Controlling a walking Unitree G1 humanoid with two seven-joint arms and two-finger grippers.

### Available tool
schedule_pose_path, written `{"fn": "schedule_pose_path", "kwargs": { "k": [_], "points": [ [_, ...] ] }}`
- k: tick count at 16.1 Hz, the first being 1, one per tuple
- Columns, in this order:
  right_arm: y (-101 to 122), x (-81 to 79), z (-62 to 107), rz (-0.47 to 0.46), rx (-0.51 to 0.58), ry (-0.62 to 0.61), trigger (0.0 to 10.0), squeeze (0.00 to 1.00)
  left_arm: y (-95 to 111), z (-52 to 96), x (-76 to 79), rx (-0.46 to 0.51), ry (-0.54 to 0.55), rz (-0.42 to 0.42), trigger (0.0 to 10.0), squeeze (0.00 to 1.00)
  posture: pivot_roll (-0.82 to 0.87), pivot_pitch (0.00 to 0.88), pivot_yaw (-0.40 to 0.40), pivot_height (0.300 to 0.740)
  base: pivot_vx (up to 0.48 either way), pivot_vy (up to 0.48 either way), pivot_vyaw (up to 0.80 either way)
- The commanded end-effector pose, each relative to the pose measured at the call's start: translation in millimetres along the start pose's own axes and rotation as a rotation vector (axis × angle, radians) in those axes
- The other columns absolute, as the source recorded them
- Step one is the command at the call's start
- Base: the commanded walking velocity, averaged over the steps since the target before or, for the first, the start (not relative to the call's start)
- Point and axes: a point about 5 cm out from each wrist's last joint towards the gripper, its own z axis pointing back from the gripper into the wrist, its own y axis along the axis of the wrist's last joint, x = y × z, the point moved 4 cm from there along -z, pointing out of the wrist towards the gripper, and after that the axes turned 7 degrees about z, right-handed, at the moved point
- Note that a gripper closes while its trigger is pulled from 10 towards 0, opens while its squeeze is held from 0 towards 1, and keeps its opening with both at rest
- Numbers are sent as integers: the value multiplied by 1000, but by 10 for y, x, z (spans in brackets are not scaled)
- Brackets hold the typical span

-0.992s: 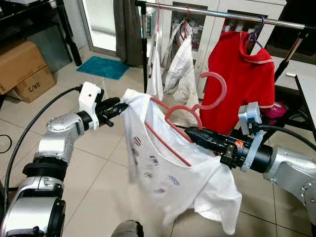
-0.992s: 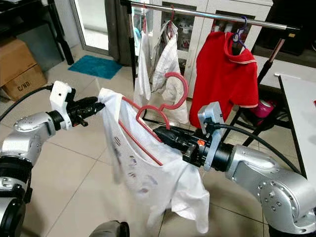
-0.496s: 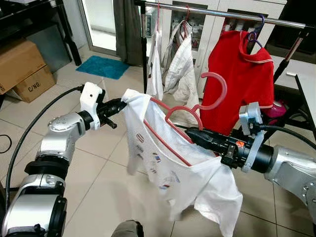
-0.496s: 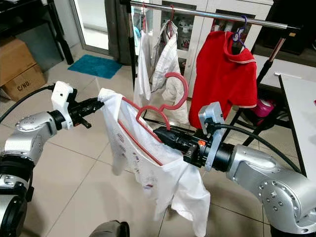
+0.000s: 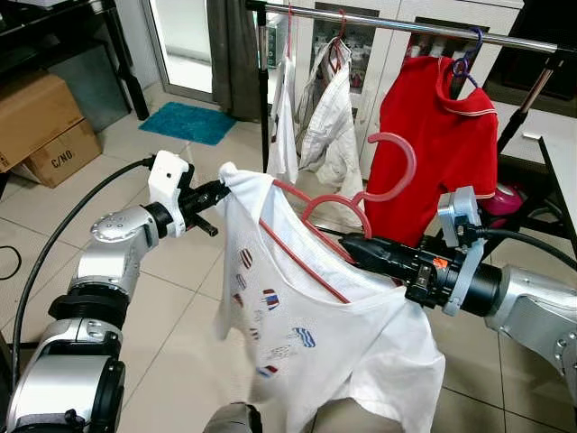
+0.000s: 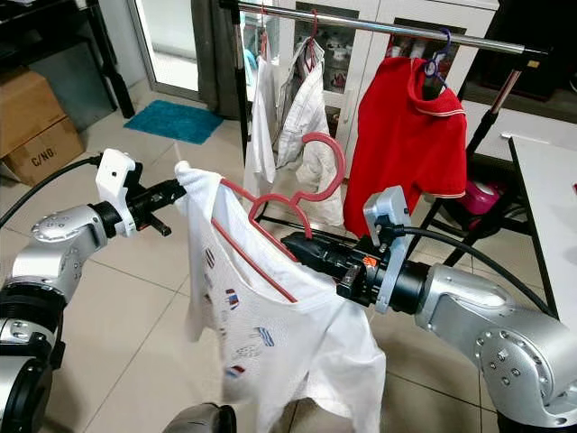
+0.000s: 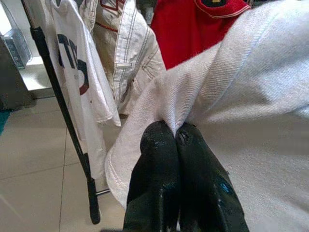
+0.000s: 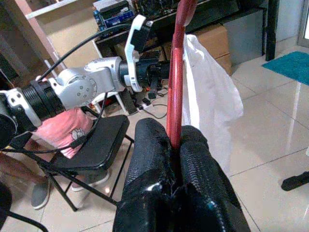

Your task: Hang hanger

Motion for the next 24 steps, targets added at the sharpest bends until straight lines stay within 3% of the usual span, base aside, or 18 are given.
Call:
{"fn": "schedule_pose_path", "kwargs": {
  "k": [1,7,12,13,15,16,17,18,19,20,24],
  "points": [
    [52,-34,12,27,11,11,10000,0,-10,21,-25,9,19,6,0,0,15,0,0,740,0,0,0],
    [14,31,18,32,-11,-32,10000,0,57,90,-181,124,165,102,0,0,16,3,1,740,0,0,0],
    [-10,77,19,33,-23,-61,10000,0,-71,64,-79,98,158,99,0,0,18,5,0,740,0,0,0],
    [-17,79,20,33,-25,-65,10000,0,-148,35,51,59,98,49,0,0,18,7,1,740,0,0,0],
    [-19,78,20,33,-24,-67,10000,0,-178,19,142,45,54,23,0,0,18,7,2,740,0,0,0],
    [-19,79,21,34,-25,-68,10000,0,-191,17,161,35,46,13,4118,0,18,7,2,740,0,0,0],
    [-20,80,20,34,-25,-69,10000,0,-221,20,166,14,41,8,10000,0,18,8,4,740,0,0,0],
    [-20,80,24,34,-25,-70,10000,0,-260,65,81,-27,84,-19,10000,1000,17,8,5,740,0,0,0],
    [-23,75,34,34,-26,-67,10000,0,-231,141,-18,-28,113,-24,10000,1000,17,8,5,740,0,0,0],
    [-25,71,41,35,-27,-64,10000,0,-209,174,-23,-22,93,-20,10000,1000,17,8,5,740,0,0,0],
    [-24,93,133,60,-47,-47,10000,0,-62,406,56,-6,-113,34,10000,1000,20,10,5,740,0,0,0]
  ]
}}
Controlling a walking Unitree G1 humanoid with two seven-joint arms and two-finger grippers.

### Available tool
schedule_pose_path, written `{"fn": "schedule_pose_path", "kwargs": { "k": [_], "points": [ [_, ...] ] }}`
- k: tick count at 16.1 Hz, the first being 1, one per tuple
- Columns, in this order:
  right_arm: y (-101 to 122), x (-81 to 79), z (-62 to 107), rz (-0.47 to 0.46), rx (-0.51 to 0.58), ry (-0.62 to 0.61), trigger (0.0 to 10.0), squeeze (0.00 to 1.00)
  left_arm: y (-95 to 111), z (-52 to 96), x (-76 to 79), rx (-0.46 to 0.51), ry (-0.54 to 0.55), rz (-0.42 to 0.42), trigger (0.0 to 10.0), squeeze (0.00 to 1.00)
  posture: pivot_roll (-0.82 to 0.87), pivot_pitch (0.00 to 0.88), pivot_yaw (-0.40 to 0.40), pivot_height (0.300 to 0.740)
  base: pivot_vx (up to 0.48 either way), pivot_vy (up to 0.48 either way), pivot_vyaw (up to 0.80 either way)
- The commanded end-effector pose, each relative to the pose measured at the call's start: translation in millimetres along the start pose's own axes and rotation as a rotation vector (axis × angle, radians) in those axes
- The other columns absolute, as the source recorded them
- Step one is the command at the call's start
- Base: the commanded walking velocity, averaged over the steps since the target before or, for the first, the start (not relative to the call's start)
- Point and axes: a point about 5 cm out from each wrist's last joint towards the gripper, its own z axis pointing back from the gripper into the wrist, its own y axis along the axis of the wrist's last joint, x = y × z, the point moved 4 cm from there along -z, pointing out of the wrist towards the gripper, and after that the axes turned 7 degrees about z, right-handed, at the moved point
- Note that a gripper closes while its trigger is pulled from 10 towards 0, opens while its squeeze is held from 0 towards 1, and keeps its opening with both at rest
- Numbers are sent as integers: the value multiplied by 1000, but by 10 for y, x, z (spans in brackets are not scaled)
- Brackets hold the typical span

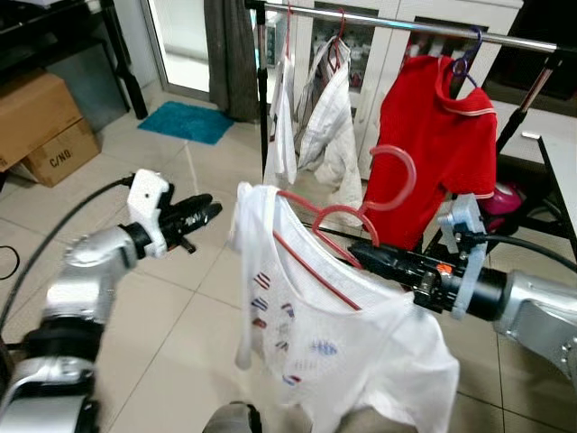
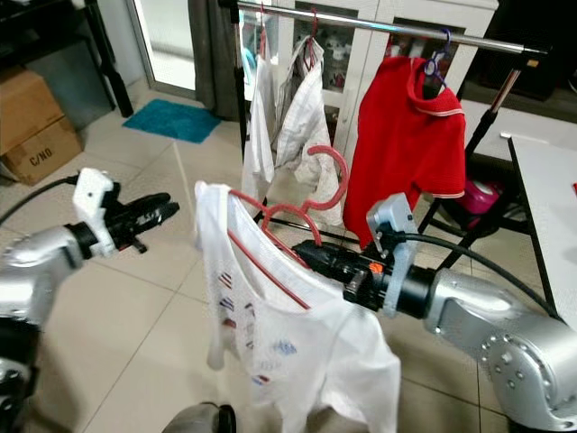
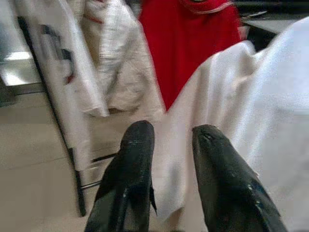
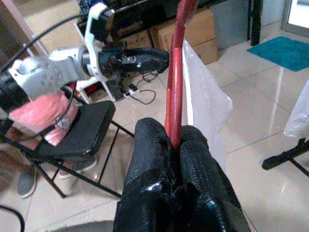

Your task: Hang hanger

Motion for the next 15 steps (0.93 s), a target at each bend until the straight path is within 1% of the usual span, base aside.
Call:
{"fn": "schedule_pose_path", "kwargs": {
  "k": [1,2,3,4,6,7,8,9,10,11,12,15],
  "points": [
    [83,16,55,44,27,6,10000,0,104,67,0,18,-42,6,10000,1000,21,9,3,740,0,0,0],
    [110,-9,81,66,26,40,10000,0,215,138,-35,28,-81,12,10000,1000,23,11,2,740,0,0,0],
    [139,-44,96,85,29,78,10000,0,292,192,-54,13,-129,7,10000,1000,24,12,-1,740,0,0,0],
    [159,-71,104,96,31,106,10000,0,323,233,-55,-14,-172,1,10000,1000,26,12,-1,740,0,0,0],
    [196,-124,108,122,33,162,10000,0,323,318,-52,-105,-254,-14,10000,1000,27,10,2,740,0,0,0],
    [205,-134,107,127,34,173,10000,0,321,333,-54,-127,-267,-22,10000,1000,27,10,2,740,0,0,0],
    [223,-158,107,140,38,202,10000,0,340,356,-54,-156,-295,-59,10000,1000,27,8,6,740,0,0,0],
    [243,-199,101,151,43,239,10000,0,344,377,8,-202,-373,-46,10000,0,29,8,5,740,0,0,0],
    [249,-220,98,156,45,258,10000,0,327,393,44,-236,-421,-34,10000,0,29,8,5,740,0,0,0],
    [258,-242,89,159,50,277,10000,0,272,407,59,-286,-452,-54,10000,0,29,8,5,740,0,0,0],
    [259,-248,89,161,51,281,10000,0,260,405,64,-294,-460,-54,10000,0,29,6,6,740,0,0,0],
    [250,-281,104,161,51,306,10000,0,293,362,50,-276,-463,-77,10000,0,26,5,8,740,0,0,0]
  ]
}}
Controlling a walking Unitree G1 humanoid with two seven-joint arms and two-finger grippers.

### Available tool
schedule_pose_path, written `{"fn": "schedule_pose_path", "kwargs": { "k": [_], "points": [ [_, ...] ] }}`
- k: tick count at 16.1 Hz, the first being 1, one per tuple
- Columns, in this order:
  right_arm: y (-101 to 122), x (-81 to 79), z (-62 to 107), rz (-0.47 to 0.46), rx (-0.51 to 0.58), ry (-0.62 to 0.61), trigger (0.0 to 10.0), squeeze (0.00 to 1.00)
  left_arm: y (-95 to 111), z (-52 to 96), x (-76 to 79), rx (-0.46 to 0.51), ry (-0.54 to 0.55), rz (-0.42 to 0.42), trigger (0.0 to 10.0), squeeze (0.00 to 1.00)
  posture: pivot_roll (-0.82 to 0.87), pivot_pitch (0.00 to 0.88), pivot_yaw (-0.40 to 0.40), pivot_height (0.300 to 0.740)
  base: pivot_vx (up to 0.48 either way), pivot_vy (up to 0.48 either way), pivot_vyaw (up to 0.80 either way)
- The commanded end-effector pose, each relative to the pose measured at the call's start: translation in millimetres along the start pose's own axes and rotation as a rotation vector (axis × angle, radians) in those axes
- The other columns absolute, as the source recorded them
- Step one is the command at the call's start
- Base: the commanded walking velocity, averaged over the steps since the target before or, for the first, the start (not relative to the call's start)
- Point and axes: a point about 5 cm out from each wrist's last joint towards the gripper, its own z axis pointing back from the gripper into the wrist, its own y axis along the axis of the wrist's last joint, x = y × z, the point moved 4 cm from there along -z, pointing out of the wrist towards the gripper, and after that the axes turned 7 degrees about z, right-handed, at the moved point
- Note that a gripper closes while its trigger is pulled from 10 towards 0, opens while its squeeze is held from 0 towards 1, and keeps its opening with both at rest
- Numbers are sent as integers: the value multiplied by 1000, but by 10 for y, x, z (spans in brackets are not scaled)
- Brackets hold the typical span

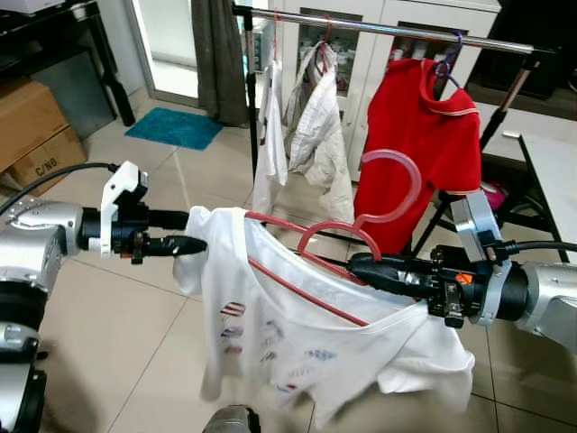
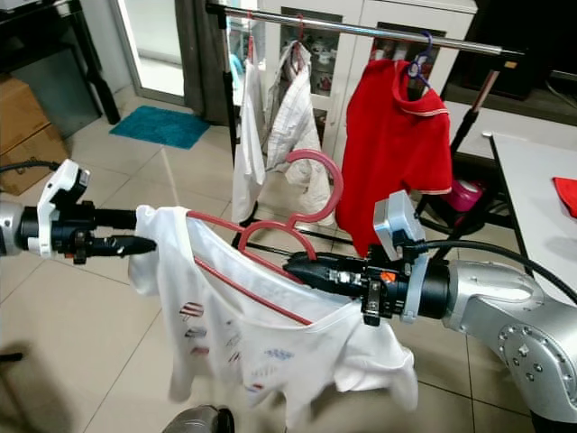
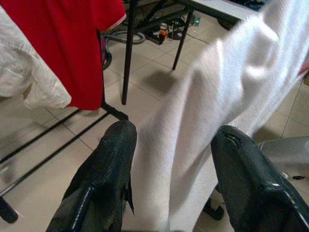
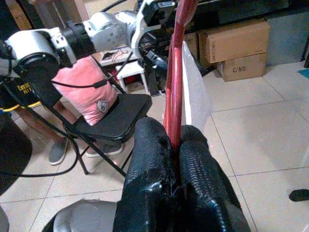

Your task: Hang hanger

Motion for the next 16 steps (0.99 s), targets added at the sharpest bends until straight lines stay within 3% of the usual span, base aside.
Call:
{"fn": "schedule_pose_path", "kwargs": {
  "k": [1,2,3,4,5,6,16],
  "points": [
    [91,-72,-2,48,25,42,10000,0,62,10,-7,-10,-15,-26,10000,0,25,4,10,740,0,0,0],
    [83,-75,1,48,23,44,10000,0,67,19,-9,-5,-19,-24,8471,0,25,4,11,740,0,0,0],
    [77,-74,5,47,22,44,10000,0,73,24,-10,1,-20,-27,7961,0,25,4,11,740,0,0,0],
    [65,-73,8,46,19,43,10000,0,83,32,-7,9,-24,-25,706,0,26,4,11,740,0,0,0],
    [58,-73,9,45,18,42,10000,0,87,37,-4,12,-26,-22,706,0,26,4,11,740,0,0,0],
    [42,-71,14,44,13,41,10000,0,83,52,16,8,-40,-22,0,0,25,6,13,740,0,0,0],
    [-25,-46,27,32,-1,29,10000,0,-9,128,139,-8,-75,-19,0,0,30,16,13,740,0,0,0]
  ]
}}
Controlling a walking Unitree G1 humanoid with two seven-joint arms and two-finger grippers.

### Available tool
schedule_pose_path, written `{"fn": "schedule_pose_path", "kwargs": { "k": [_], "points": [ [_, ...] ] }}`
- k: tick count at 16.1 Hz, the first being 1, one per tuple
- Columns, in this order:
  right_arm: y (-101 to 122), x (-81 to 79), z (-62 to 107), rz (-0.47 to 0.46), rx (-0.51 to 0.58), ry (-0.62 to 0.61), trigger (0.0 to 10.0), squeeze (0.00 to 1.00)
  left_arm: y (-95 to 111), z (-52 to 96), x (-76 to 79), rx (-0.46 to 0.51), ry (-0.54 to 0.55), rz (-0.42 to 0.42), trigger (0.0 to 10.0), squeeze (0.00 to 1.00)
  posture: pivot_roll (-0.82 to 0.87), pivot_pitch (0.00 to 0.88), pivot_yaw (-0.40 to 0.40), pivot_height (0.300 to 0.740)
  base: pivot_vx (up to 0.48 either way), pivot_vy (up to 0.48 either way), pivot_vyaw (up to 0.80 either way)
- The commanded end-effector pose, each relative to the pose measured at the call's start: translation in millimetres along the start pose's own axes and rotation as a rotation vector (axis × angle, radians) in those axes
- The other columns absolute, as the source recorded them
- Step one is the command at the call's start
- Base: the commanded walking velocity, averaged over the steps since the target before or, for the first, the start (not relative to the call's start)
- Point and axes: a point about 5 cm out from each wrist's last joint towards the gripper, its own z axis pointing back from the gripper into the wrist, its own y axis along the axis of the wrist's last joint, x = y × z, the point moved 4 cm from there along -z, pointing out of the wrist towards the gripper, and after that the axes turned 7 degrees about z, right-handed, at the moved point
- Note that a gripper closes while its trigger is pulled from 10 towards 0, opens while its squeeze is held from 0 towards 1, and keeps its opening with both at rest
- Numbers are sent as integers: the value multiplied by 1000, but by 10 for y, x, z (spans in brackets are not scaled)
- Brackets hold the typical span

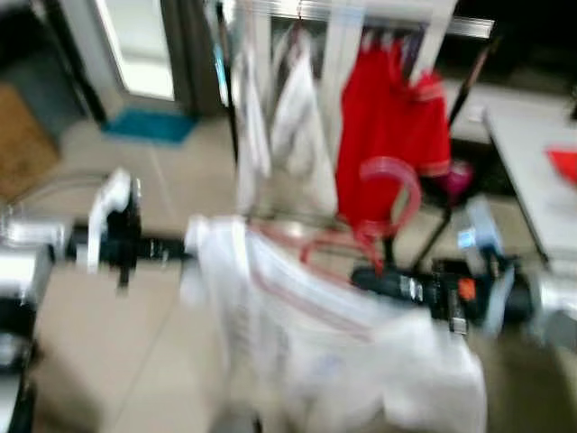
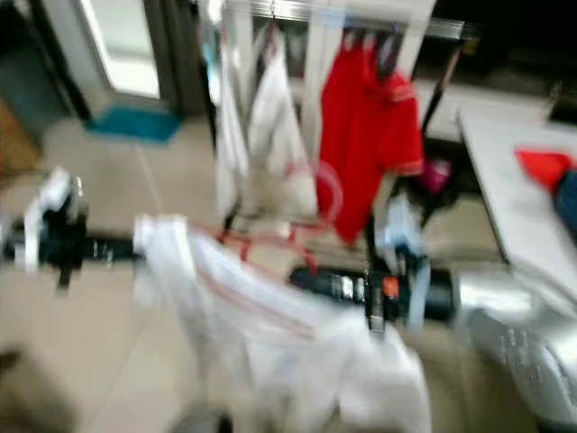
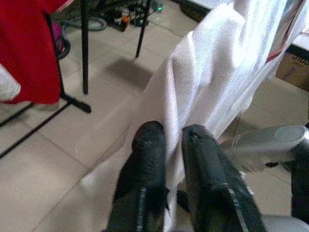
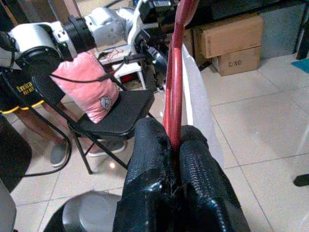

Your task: Hang hanger

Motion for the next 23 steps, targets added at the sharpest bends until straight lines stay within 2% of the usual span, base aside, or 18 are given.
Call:
{"fn": "schedule_pose_path", "kwargs": {
  "k": [1,11,15,19,21,23],
  "points": [
    [59,-10,-5,35,13,9,10000,0,150,36,21,29,2,-52,0,0,31,17,9,740,0,0,0],
    [43,19,-24,44,-3,7,10000,0,133,22,49,89,47,-22,0,0,32,12,6,740,0,0,0],
    [-54,93,6,34,-51,-51,10000,0,115,159,84,93,93,-20,0,0,30,12,8,740,0,0,0],
    [-126,154,7,26,-86,-80,10000,0,183,302,143,88,122,-46,0,0,38,15,4,740,0,0,0],
    [-133,152,4,28,-87,-77,10000,0,215,335,138,99,147,-65,0,0,42,15,2,740,0,0,0],
    [-115,127,-12,30,-74,-58,10000,0,262,356,44,129,235,-122,0,0,45,15,1,740,0,0,0]
  ]
}}
